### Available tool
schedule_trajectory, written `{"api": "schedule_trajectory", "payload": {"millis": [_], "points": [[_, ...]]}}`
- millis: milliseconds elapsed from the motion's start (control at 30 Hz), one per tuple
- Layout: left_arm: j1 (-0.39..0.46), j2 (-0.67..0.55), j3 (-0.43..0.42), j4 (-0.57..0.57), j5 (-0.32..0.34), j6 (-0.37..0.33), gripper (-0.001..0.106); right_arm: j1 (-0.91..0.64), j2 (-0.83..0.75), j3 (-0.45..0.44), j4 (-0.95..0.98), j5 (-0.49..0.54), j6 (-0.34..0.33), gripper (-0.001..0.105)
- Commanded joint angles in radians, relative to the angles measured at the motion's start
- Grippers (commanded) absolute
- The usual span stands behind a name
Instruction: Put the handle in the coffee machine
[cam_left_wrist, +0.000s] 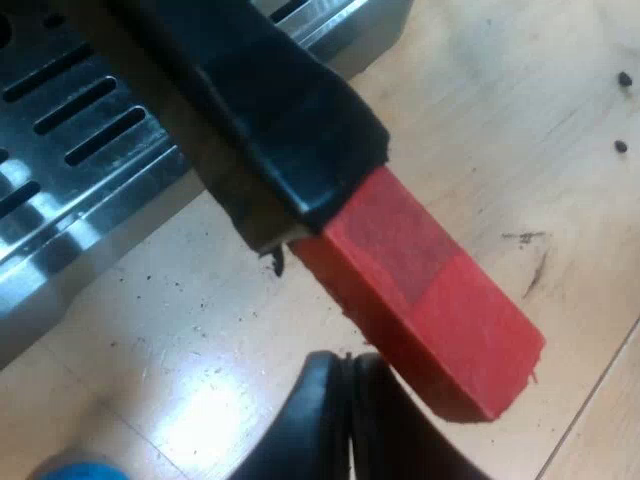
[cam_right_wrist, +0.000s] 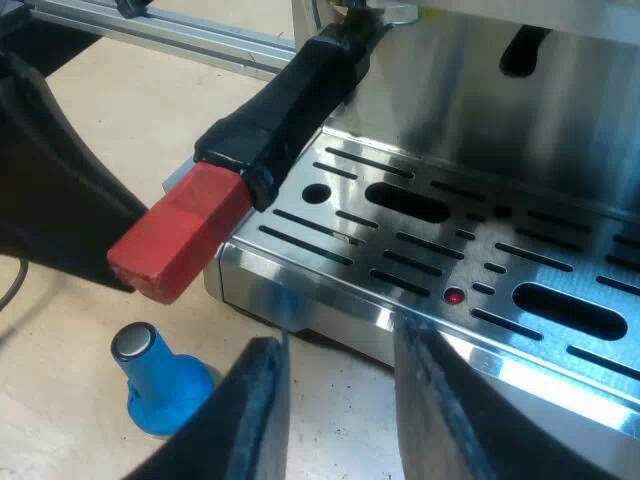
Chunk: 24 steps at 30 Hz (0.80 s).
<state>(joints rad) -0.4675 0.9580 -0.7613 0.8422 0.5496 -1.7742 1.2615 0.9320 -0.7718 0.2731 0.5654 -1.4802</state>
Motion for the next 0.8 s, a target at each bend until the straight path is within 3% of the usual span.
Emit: {"api": "schedule_trajectory", "payload": {"millis": [33,200,300,367,400,433,500,567,633,667,733,800], "points": [[-0.032,-0.019,-0.024,-0.08,0.165,0.006,0.0,0.002,-0.008,0.0,0.0,0.008,-0.003,0.03],[-0.027,-0.027,-0.024,-0.027,0.158,0.057,0.0,0.002,-0.008,0.0,0.0,0.008,-0.003,0.03],[0.005,-0.056,-0.024,0.053,0.082,0.131,0.0,0.002,-0.008,0.0,0.0,0.008,-0.003,0.032],[0.03,-0.08,-0.024,0.085,0.035,0.164,0.0,0.002,-0.008,0.0,0.0,0.008,-0.005,0.041],[0.047,-0.094,-0.024,0.105,0.011,0.189,0.0,0.002,-0.008,0.0,0.0,0.008,-0.008,0.05],[0.067,-0.11,-0.024,0.124,0.004,0.214,0.0,0.002,-0.008,0.0,0.0,0.002,-0.018,0.061],[0.094,-0.128,-0.024,0.147,0.004,0.238,0.001,0.0,-0.008,0.0,0.0,-0.013,-0.027,0.071],[0.125,-0.156,-0.024,0.165,0.004,0.247,0.011,0.0,-0.008,0.0,0.0,-0.035,-0.027,0.074],[0.174,-0.185,-0.024,0.181,0.004,0.247,0.032,0.0,-0.008,0.0,0.0,-0.055,-0.027,0.073],[0.188,-0.193,-0.024,0.186,0.004,0.247,0.037,0.0,-0.008,0.0,0.0,-0.055,-0.027,0.073],[0.236,-0.219,-0.024,0.2,0.004,0.247,0.065,0.0,-0.008,-0.01,0.0,-0.064,-0.027,0.072],[0.274,-0.239,-0.029,0.204,0.012,0.247,0.071,0.0,-0.008,-0.023,0.0,-0.109,-0.033,0.072]]}}
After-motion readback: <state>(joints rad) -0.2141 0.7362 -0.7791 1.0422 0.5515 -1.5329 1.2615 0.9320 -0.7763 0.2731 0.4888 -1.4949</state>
